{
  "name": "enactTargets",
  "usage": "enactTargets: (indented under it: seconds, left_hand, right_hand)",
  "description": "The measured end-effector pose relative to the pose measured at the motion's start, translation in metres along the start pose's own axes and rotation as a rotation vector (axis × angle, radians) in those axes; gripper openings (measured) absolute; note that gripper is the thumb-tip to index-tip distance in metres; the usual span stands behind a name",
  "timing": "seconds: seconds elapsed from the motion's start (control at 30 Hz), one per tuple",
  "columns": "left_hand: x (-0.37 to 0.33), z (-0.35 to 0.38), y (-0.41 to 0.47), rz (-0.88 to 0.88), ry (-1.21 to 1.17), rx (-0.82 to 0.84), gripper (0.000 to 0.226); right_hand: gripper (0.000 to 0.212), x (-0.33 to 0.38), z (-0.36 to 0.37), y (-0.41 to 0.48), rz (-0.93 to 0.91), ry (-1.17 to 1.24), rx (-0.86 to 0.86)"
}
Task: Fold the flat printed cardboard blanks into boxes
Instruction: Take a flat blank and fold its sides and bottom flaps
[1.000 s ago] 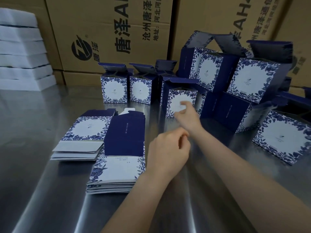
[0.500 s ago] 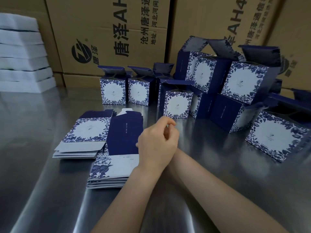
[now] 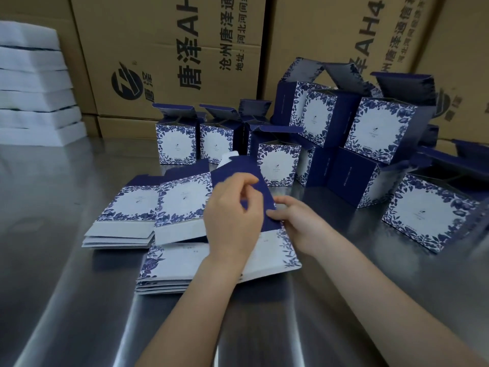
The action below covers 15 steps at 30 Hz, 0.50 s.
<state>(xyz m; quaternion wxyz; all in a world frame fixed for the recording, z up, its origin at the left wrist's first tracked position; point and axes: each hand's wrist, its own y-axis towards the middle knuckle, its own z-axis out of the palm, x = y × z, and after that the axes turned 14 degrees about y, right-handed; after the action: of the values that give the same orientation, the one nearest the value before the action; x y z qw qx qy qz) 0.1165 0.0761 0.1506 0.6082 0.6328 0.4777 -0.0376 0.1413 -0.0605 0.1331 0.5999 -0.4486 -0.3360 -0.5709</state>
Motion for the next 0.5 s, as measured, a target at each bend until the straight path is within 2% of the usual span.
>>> enactTargets:
  seconds: [0.13, 0.23, 0.33, 0.43, 0.5]
  left_hand:
    - [0.011, -0.009, 0.013, -0.105, 0.037, -0.153, 0.034]
    - [0.023, -0.012, 0.021, -0.253, 0.128, -0.175, 0.046]
    - [0.032, -0.01, 0.027, -0.423, 0.115, -0.007, 0.066]
    - [0.033, -0.009, 0.028, -0.549, -0.137, 0.223, 0.087]
    - [0.034, -0.01, 0.028, -0.608, -0.288, 0.362, 0.086]
  right_hand:
    - [0.031, 0.02, -0.03, -0.013, -0.023, 0.069, -0.029]
    - [0.032, 0.029, -0.046, -0.022, -0.065, 0.083, -0.012]
    - [0.036, 0.036, -0.057, -0.028, -0.15, 0.115, -0.035]
    - [0.036, 0.036, -0.061, -0.028, -0.233, 0.187, -0.076]
    - [0.037, 0.035, -0.062, -0.028, -0.285, 0.248, -0.103]
